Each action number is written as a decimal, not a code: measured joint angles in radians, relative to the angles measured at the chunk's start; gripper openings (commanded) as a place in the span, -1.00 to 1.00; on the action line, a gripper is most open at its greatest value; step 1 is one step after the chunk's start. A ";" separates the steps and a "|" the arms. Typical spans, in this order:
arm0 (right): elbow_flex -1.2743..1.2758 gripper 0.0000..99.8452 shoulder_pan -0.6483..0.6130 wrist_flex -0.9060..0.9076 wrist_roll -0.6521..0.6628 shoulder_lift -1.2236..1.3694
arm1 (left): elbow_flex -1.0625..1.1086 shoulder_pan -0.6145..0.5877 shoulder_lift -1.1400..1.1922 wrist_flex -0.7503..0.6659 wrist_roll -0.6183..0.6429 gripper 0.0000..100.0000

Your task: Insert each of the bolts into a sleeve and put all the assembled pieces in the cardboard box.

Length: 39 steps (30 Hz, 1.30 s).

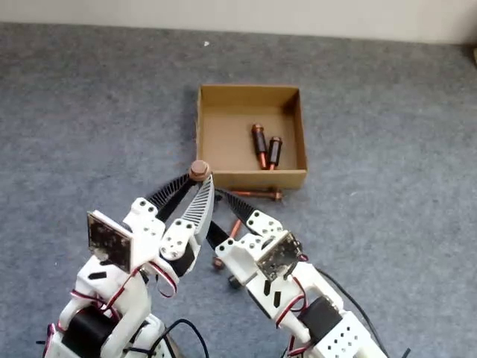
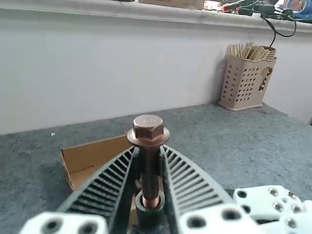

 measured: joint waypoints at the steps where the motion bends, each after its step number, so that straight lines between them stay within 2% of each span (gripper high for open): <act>1: 0.000 -0.99 0.000 0.002 0.000 0.002 | 0.000 0.002 0.003 0.011 -0.003 -0.99; 6: 0.000 -0.99 0.023 0.000 0.000 0.000 | 0.000 0.006 0.003 0.038 -0.006 -0.97; 11: 0.000 -0.99 0.029 0.000 0.002 0.000 | 0.000 0.008 0.003 0.080 -0.012 -0.72; 14: 0.000 -0.99 0.044 0.000 0.002 0.000 | 0.000 0.008 0.003 0.133 -0.012 -0.66; 20: 0.000 -0.99 0.120 0.000 -0.002 -0.002 | 0.000 0.008 0.003 0.167 -0.100 -0.63; 27: 0.000 -0.99 0.224 0.011 -0.120 0.000 | 0.000 0.008 0.003 0.167 -0.209 -0.64; 31: 0.000 -0.99 0.272 0.089 -0.126 0.002 | 0.000 0.006 0.003 0.167 -0.252 -0.74; 35: 0.000 -0.99 0.313 0.127 -0.126 0.002 | 0.000 -0.084 0.003 0.167 -0.304 -0.82; 39: 0.000 -0.99 0.338 0.130 -0.126 0.002 | 0.021 -0.252 0.000 0.167 -0.321 -0.82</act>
